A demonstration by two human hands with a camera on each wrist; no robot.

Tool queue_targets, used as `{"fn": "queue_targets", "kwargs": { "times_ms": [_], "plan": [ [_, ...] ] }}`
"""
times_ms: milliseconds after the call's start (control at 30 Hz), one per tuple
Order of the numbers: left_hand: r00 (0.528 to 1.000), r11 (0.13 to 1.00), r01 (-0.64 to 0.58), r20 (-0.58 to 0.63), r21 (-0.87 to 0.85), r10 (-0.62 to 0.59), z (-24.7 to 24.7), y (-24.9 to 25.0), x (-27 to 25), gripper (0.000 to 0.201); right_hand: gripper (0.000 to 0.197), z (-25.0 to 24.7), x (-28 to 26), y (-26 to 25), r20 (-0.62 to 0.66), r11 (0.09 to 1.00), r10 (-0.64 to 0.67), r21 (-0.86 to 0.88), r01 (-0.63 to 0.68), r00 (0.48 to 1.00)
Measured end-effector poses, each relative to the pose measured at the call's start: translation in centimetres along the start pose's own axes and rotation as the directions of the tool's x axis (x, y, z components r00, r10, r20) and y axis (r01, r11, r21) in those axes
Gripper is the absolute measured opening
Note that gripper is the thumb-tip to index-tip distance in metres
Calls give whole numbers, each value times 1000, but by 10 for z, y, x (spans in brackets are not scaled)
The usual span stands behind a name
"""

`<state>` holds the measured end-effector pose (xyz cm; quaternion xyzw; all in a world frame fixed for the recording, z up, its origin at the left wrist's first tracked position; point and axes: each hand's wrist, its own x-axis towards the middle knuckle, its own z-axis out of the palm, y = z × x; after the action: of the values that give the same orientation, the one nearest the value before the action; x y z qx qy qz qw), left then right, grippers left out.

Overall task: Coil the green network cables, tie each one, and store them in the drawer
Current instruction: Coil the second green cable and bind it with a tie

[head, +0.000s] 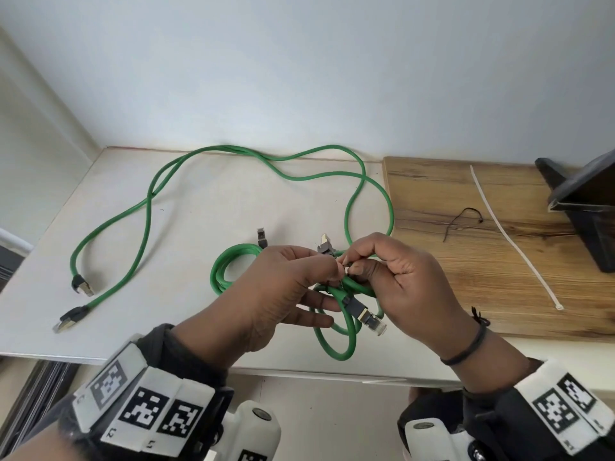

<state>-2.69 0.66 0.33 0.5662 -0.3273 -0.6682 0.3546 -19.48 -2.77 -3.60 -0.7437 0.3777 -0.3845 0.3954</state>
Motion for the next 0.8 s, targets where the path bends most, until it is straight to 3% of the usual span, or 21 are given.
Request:
{"fn": "queue_targets", "kwargs": {
  "times_ms": [567,800],
  "plan": [
    [1000,1000,-6,-11,-9,6,-3,-3,3,1,12,-5,0,0,56,974,-104,-195,113,993],
    [995,991,-87,-50,-98,82,-2,-5,3,11,13,-11,3,-4,22,999,2,-37,-2,1000]
  ]
}}
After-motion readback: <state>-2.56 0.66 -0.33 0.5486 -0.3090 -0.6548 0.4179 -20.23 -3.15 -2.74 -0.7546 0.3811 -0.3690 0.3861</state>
